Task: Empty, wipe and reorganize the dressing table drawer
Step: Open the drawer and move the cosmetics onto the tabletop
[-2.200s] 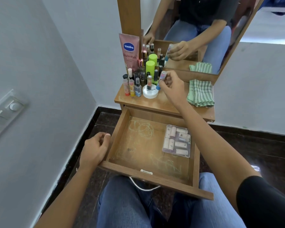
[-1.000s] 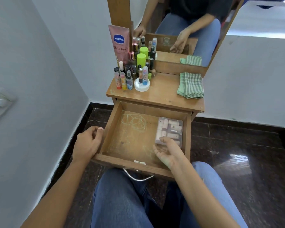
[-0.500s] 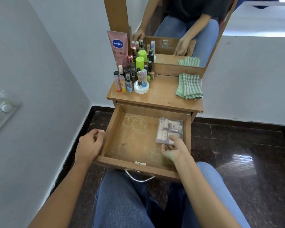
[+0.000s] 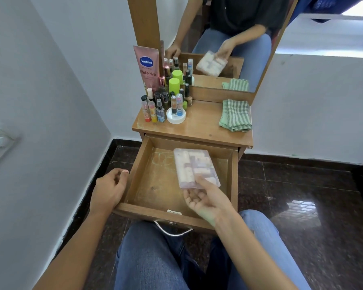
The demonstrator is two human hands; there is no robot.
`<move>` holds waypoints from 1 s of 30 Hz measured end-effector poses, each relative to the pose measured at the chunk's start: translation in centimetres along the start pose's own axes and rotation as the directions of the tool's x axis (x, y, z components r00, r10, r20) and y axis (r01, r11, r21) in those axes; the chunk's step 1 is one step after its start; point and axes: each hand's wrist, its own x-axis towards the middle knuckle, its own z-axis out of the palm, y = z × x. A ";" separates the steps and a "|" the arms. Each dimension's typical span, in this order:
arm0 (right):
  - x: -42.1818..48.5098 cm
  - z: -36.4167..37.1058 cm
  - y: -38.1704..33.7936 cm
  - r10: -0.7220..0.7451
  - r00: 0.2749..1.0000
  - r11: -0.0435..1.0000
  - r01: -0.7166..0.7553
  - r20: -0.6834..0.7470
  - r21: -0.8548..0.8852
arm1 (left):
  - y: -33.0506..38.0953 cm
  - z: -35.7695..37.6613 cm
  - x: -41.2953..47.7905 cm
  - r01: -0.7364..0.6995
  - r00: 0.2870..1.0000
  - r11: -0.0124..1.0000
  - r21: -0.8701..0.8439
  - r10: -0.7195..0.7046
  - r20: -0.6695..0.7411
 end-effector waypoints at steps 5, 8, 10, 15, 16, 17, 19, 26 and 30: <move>0.0 2.4 -1.2 -0.071 0.993 0.996 0.077 0.094 -0.055 | 0.2 -0.2 -0.1 -0.008 1.000 1.000 0.001 0.008 0.008; 1.5 3.8 -3.0 -0.118 0.989 0.992 0.122 0.089 -0.041 | 0.1 -0.1 0.0 -0.021 1.000 1.000 0.011 0.021 -0.007; 2.4 4.4 -4.0 -0.145 0.987 0.988 0.148 0.066 -0.037 | 0.1 -0.1 0.0 -0.024 1.000 1.000 0.012 0.024 -0.008; 4.5 5.3 -5.6 -0.233 0.972 0.969 0.235 0.034 -0.078 | 0.3 -0.2 -0.2 -0.019 1.000 1.000 0.001 0.019 -0.014; 4.9 5.5 -5.8 -0.254 0.966 0.964 0.256 0.034 -0.071 | 0.3 -0.2 -0.2 -0.018 1.000 1.000 0.003 0.018 -0.013; 5.2 5.6 -6.0 -0.277 0.960 0.959 0.279 0.037 -0.057 | 0.2 -0.2 -0.2 -0.017 1.000 1.000 0.007 0.017 -0.013; 5.6 5.7 -6.3 -0.329 0.942 0.941 0.332 0.059 -0.058 | 0.2 -0.2 -0.1 -0.013 1.000 1.000 0.009 0.013 -0.014; 5.2 1.4 -4.2 -0.790 0.566 0.107 0.503 0.234 -0.858 | 0.2 -0.2 0.0 -0.026 1.000 1.000 0.017 0.026 -0.011; 5.8 1.2 -3.7 -0.717 0.066 -0.673 0.197 0.694 -0.713 | 0.2 -0.1 0.0 -0.024 1.000 1.000 0.016 0.024 -0.004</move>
